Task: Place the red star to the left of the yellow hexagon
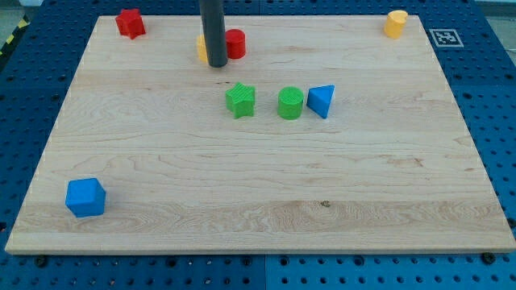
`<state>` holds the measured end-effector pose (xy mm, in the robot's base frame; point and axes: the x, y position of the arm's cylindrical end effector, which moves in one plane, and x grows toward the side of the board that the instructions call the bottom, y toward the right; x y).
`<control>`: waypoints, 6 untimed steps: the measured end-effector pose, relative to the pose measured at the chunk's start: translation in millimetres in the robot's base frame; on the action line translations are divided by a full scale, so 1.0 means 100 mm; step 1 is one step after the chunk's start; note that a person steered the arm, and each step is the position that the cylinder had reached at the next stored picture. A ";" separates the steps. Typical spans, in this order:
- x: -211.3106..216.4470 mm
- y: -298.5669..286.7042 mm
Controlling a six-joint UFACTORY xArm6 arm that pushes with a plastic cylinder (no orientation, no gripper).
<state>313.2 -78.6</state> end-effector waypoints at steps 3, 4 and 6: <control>-0.03 -0.36; -0.12 -0.88; -0.62 -1.99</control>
<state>251.6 -277.1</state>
